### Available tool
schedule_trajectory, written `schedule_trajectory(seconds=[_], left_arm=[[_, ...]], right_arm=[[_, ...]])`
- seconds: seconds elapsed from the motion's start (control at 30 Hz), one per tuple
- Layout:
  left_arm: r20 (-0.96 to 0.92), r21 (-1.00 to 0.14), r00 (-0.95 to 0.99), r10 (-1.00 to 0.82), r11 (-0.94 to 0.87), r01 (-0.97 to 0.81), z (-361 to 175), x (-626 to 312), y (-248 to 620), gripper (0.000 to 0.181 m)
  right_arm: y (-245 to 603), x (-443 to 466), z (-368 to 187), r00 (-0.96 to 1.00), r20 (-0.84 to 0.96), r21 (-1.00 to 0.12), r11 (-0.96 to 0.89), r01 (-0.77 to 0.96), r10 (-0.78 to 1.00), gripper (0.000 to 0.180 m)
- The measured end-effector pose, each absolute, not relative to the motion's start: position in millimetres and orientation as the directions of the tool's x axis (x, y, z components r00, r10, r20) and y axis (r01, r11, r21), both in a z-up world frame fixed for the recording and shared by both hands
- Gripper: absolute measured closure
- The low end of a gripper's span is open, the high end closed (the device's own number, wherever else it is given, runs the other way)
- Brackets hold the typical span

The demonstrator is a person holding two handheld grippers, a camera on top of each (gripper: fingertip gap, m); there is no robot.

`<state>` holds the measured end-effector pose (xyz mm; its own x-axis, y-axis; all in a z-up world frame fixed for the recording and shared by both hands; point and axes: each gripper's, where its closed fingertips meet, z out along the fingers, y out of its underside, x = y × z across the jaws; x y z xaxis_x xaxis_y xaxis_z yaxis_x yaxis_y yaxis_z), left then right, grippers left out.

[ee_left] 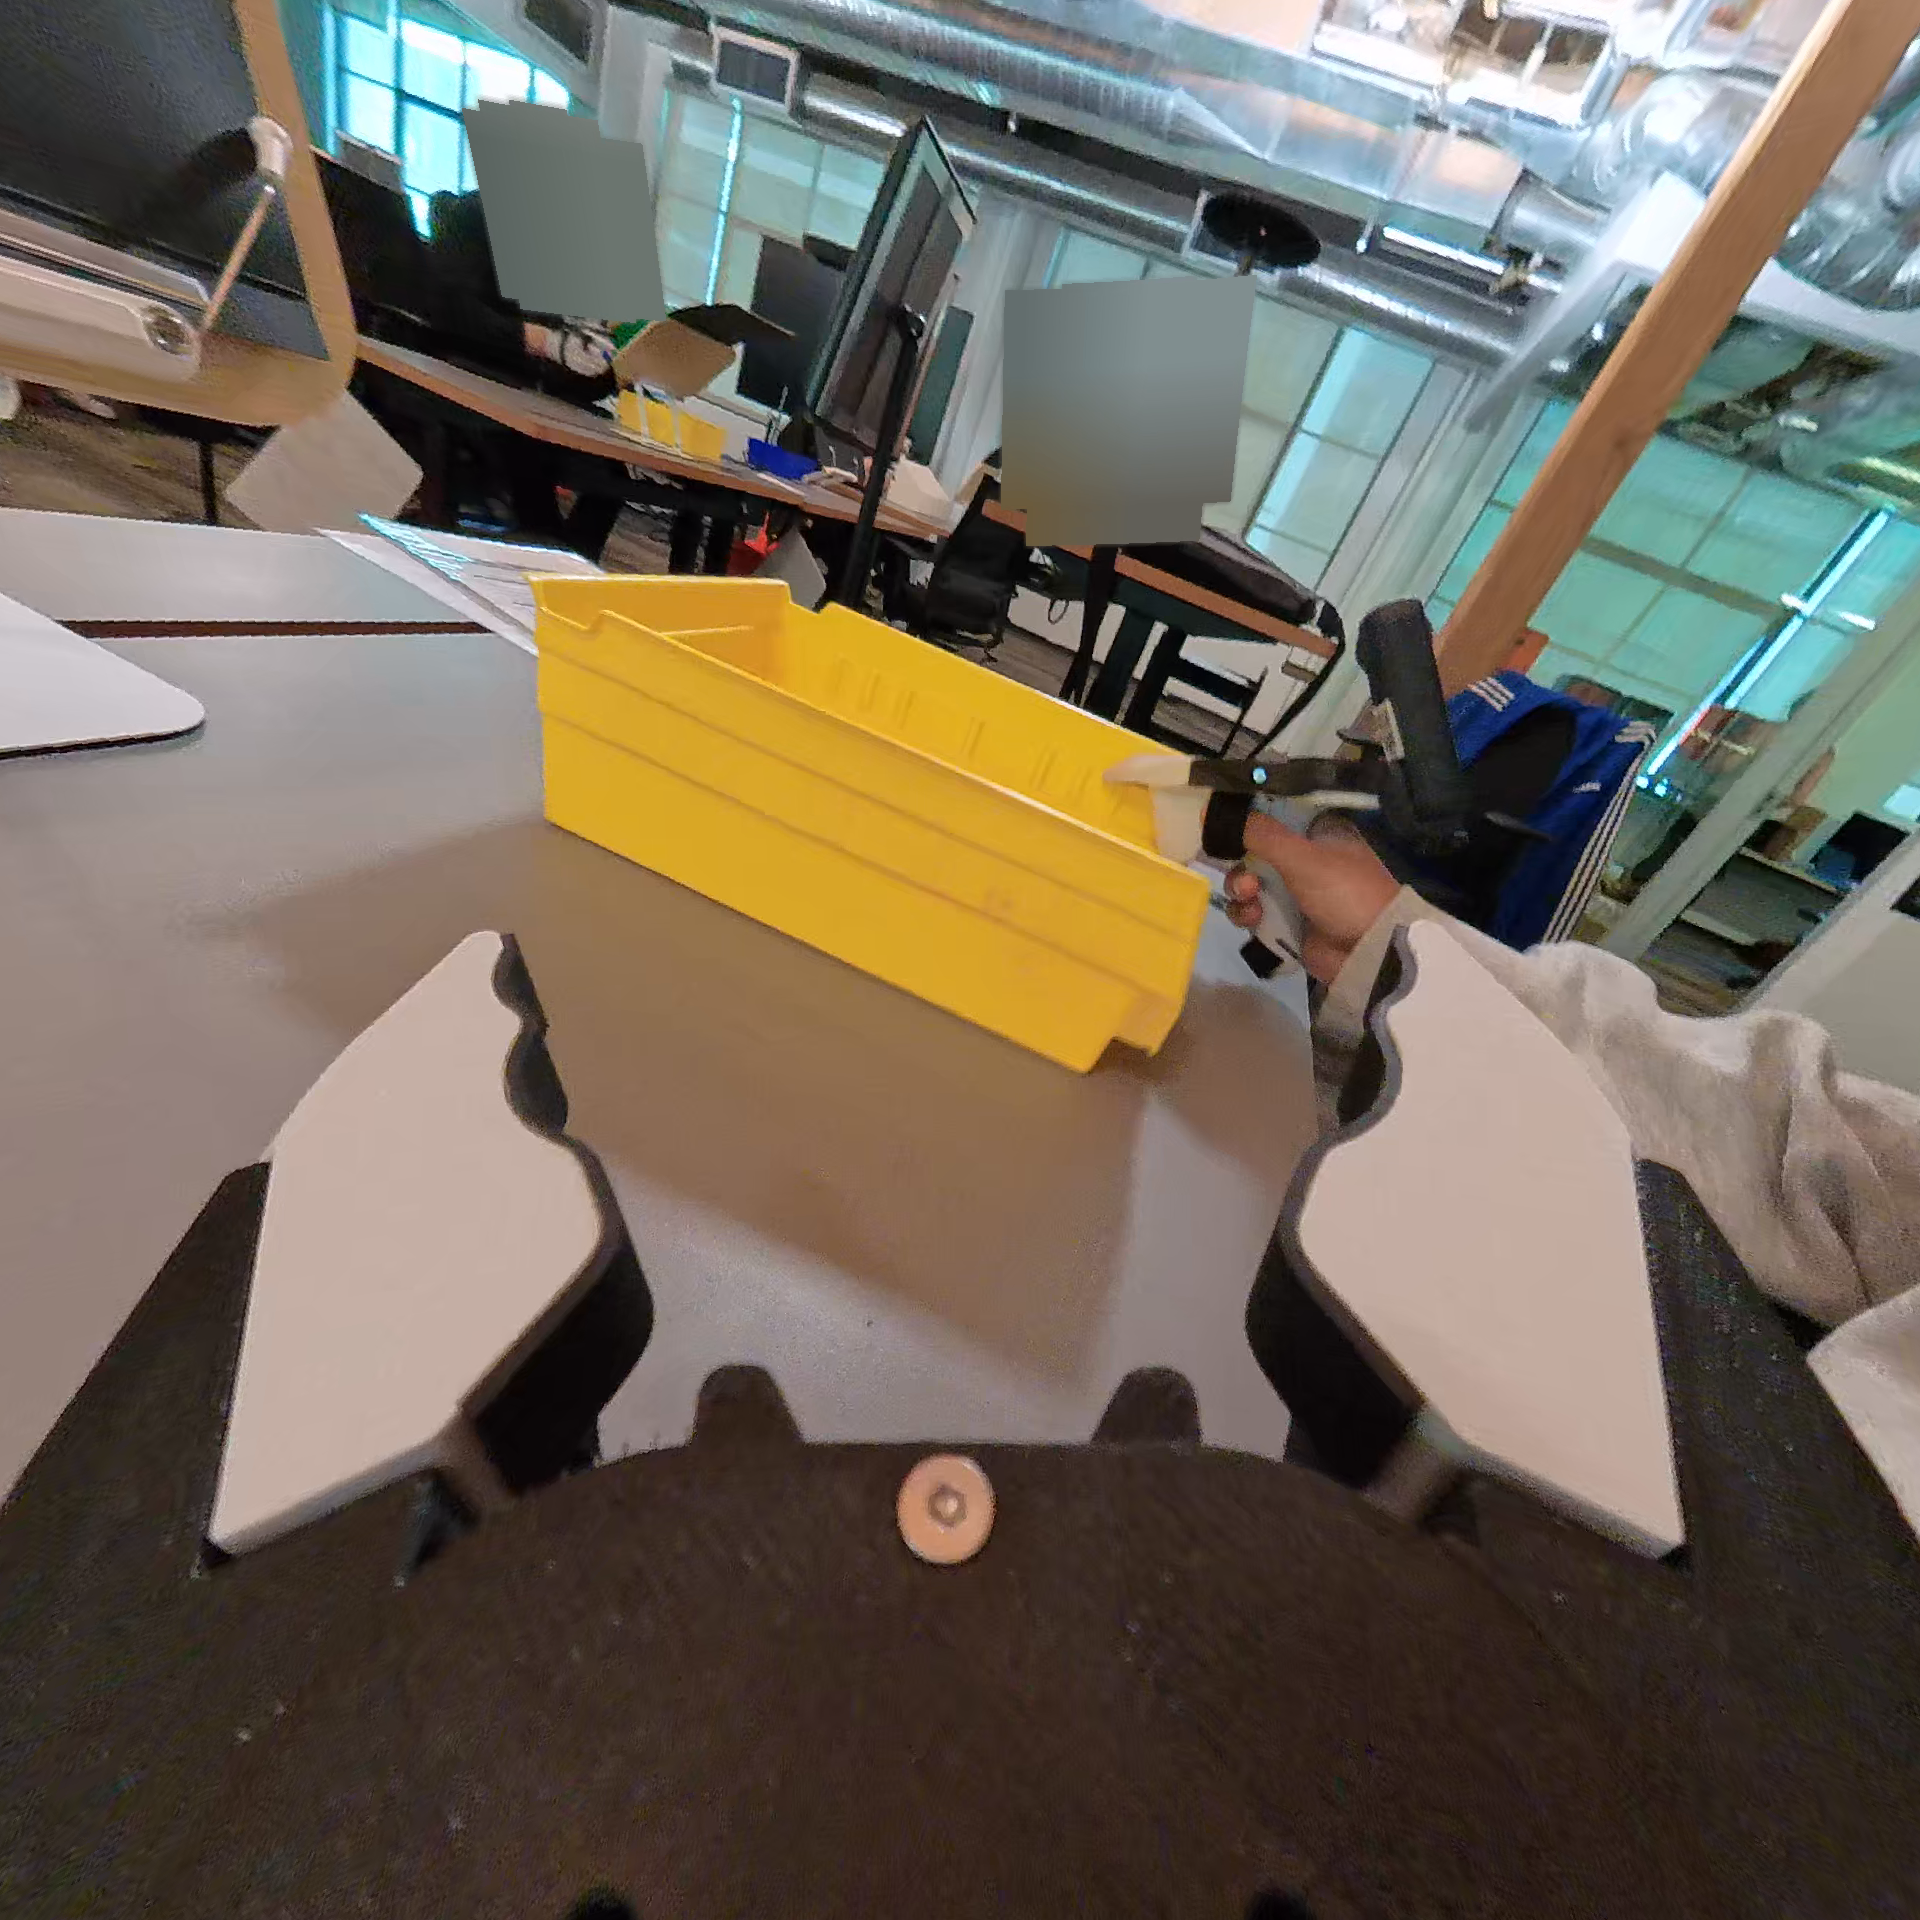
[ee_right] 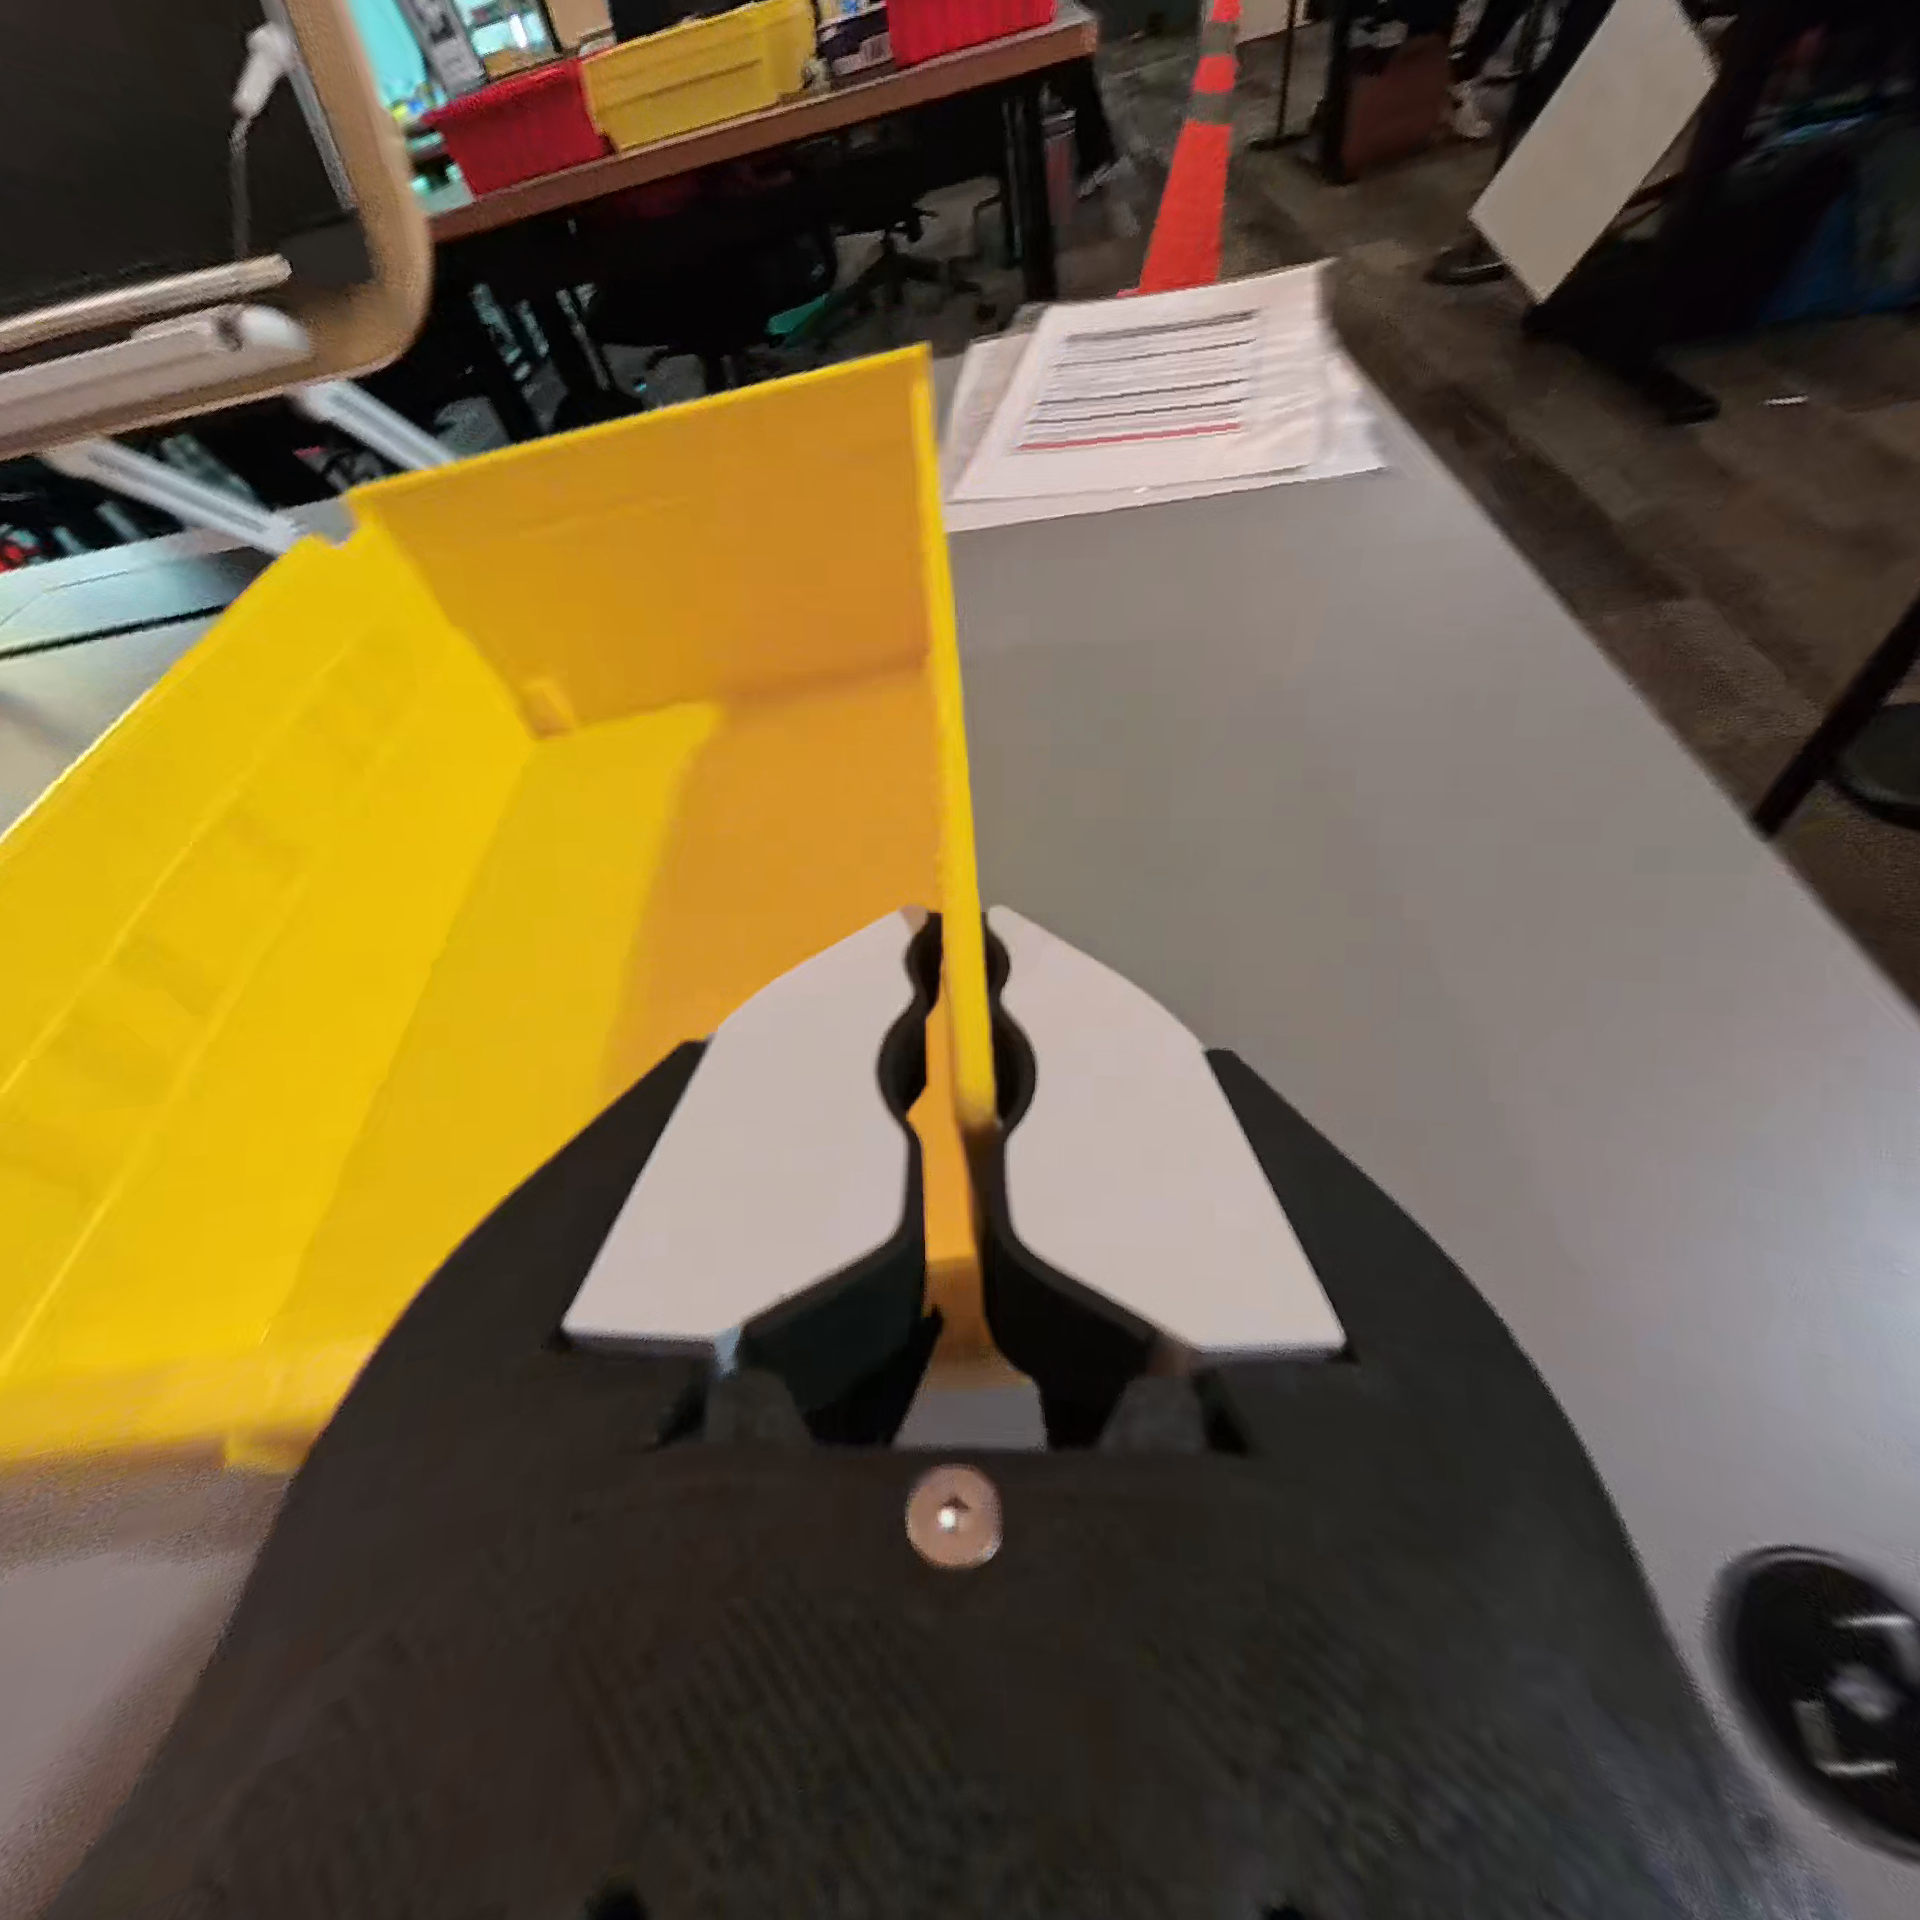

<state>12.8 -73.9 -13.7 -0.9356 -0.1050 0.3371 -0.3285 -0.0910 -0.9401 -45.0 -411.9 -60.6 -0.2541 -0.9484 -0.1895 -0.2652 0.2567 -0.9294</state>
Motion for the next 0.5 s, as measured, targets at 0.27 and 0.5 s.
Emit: schedule_trajectory(seconds=[0.27,0.5], left_arm=[[0.318,-0.948,-0.943,-0.101,-0.050,-0.315,-21,10,-79,0.034],[0.295,-0.955,-0.950,-0.103,-0.013,-0.296,-28,8,-84,0.034]], right_arm=[[-472,-74,-58,-0.304,-0.236,-0.939,0.297,-0.173,-0.923,0.175],[-479,-74,-57,-0.293,-0.269,-0.935,0.321,-0.147,-0.917,0.175]])
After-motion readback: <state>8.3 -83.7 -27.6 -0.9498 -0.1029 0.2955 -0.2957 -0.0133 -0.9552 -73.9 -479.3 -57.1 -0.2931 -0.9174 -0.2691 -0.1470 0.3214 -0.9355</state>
